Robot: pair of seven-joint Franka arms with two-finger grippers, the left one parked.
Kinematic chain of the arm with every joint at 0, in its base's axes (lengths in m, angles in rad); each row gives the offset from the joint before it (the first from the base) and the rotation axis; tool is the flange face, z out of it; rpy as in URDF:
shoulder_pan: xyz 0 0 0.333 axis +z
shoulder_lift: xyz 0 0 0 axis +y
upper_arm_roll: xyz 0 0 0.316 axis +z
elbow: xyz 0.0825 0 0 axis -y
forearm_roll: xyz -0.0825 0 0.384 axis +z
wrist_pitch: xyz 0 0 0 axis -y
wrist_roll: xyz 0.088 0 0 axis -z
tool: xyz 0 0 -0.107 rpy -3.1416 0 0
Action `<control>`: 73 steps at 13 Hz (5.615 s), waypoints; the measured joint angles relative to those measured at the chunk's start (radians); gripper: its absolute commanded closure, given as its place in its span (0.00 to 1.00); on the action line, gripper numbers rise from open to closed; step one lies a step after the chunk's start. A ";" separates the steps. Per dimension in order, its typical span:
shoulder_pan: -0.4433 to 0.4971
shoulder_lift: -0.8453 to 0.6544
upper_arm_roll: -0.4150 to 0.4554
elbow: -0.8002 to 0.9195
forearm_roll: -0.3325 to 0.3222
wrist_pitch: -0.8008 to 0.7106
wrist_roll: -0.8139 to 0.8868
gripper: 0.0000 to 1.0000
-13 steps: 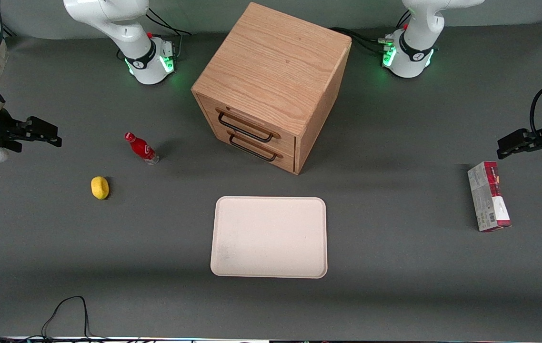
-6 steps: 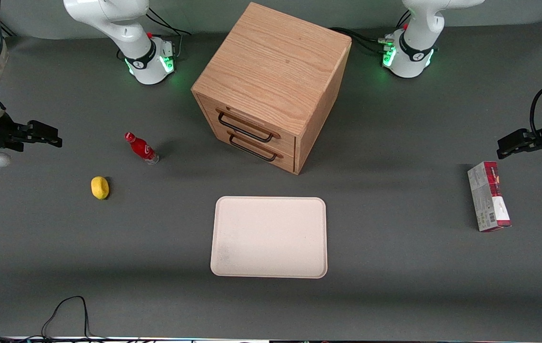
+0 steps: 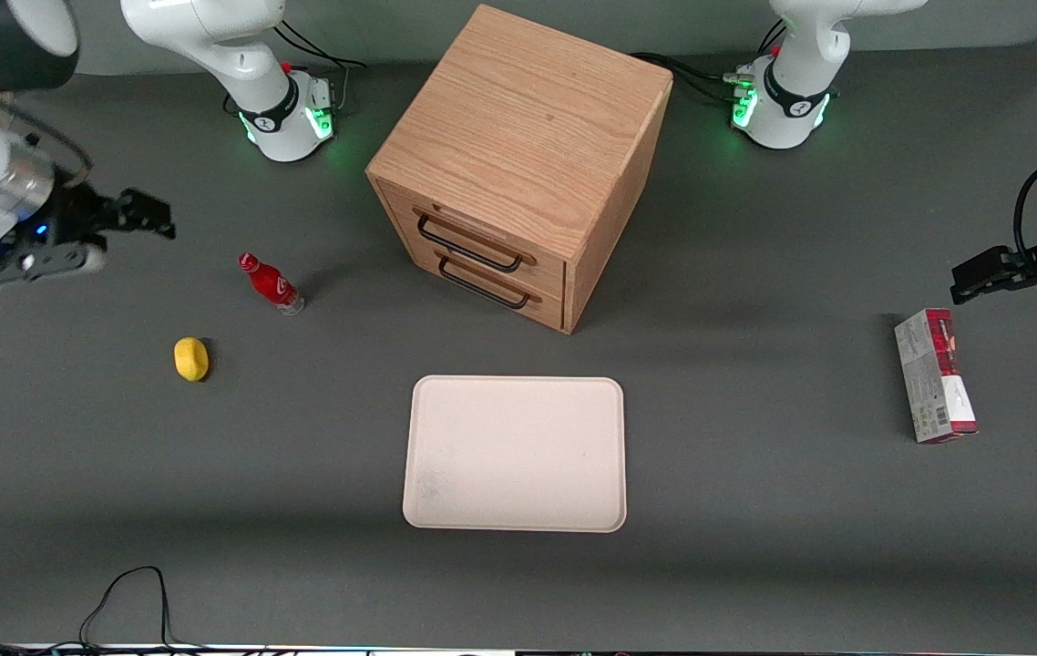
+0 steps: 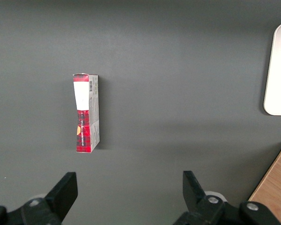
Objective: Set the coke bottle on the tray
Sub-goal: 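Move the open right gripper down over the red Coca-Cola bottle, then close the right gripper on the bottle's cap end and lift it, then carry the bottle with the right gripper over the tray's corner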
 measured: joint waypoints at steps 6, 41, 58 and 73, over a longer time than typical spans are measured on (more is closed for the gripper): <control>0.047 -0.254 0.007 -0.299 -0.007 0.093 0.045 0.00; 0.044 -0.041 -0.012 -0.680 -0.054 0.753 0.048 1.00; 0.045 0.545 -0.007 0.722 0.016 -0.182 0.217 1.00; 0.200 1.077 0.129 1.019 0.029 0.354 0.724 1.00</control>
